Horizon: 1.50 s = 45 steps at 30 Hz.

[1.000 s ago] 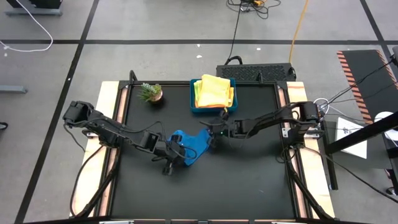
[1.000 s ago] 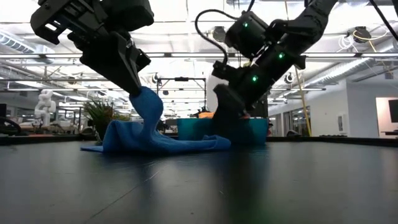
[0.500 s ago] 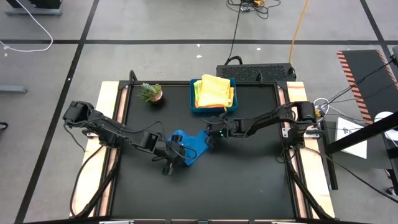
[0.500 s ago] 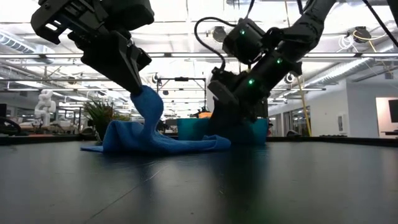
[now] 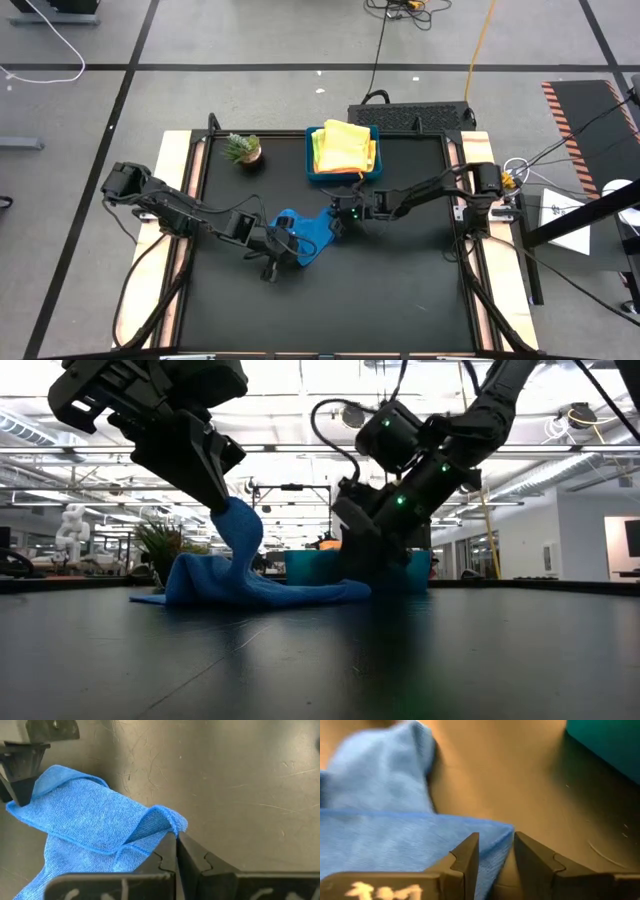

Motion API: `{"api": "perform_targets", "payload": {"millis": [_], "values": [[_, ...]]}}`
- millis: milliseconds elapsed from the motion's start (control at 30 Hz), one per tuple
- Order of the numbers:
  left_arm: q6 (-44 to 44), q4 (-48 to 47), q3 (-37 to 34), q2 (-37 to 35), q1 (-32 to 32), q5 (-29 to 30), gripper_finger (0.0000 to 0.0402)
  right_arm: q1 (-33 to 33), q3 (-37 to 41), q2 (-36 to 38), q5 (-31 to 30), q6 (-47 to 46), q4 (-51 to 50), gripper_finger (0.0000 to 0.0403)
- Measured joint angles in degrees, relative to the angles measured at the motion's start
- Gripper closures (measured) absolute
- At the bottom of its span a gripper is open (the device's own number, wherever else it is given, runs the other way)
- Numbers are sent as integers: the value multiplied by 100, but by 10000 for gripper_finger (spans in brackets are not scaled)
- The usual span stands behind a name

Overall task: Fold microfiber towels
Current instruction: Fold the blue microfiber cloth

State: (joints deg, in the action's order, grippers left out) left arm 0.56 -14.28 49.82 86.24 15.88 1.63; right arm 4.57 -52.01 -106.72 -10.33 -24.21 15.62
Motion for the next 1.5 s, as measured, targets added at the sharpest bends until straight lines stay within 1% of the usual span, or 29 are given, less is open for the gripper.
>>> {"api": "perform_targets", "payload": {"millis": [100,167,233,333,400,533,633,800,900,1033,1167,1333,1500], "values": [[-3,-1,0,0,0,0,394,58,0,-68,-11,14,-54,291],[0,-14,0,0,0,0,387,69,0,-92,-26,121,-79,304],[2,-24,0,0,0,0,383,66,2,-92,-27,255,-55,327],[4,-57,0,0,0,0,384,63,2,-34,-5,495,-35,378],[10,-54,0,0,0,27,392,37,2,45,-2,679,18,395],[107,-65,0,-8,-21,239,395,-33,2,302,2,905,-9,397],[176,-244,20,-138,-28,354,395,-148,4,626,-4,1143,-54,399],[481,-998,215,-659,-20,812,396,-421,4,1396,-106,1508,-347,401],[567,-1403,323,-1147,57,1192,398,-699,4,1924,-380,1826,-496,401],[600,-1618,529,-1841,208,1429,397,-1128,4,2629,-617,2227,-625,402],[608,-1686,723,-2442,453,1611,399,-1583,4,3264,-658,2460,-729,402],[718,-1732,873,-2982,848,1759,399,-2172,4,3844,-646,2678,-891,402],[1035,-1675,897,-3218,1251,1759,398,-2751,7,4196,-639,2603,-1180,402]]}}
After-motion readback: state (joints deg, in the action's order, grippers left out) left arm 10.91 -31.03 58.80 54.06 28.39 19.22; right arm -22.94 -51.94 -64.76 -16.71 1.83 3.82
